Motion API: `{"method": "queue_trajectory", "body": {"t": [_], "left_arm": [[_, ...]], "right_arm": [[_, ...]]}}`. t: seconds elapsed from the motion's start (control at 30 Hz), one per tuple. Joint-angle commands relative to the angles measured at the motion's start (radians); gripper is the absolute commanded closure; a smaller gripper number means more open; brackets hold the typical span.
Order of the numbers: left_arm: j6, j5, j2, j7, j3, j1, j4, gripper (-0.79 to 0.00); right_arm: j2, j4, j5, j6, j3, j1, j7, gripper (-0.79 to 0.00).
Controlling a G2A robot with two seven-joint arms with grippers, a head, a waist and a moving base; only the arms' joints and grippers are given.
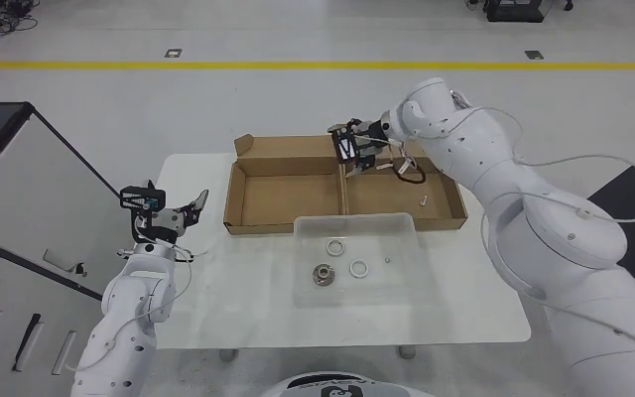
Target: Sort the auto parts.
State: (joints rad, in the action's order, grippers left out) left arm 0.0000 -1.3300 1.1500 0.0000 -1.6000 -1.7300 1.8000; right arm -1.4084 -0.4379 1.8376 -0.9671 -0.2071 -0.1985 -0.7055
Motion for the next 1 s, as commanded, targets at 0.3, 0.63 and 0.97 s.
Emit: {"method": "queue_trajectory", "body": {"t": [0.3, 0.63, 0.97], "left_arm": [[0.000, 0.000, 0.000, 0.000, 0.000, 0.000, 0.000, -0.785], [0.000, 0.000, 0.000, 0.000, 0.000, 0.000, 0.000, -0.785], [0.000, 0.000, 0.000, 0.000, 0.000, 0.000, 0.000, -0.785]], "right_arm": [[0.121, -0.187, 0.007, -0.045, -0.024, 0.005, 0.051, -0.785], [0.268, -0.463, -0.222, -0.045, 0.003, -0.011, 0.359, -0.785], [0.430, -0.827, -0.684, -0.045, 0.024, -0.013, 0.975, -0.785]]}}
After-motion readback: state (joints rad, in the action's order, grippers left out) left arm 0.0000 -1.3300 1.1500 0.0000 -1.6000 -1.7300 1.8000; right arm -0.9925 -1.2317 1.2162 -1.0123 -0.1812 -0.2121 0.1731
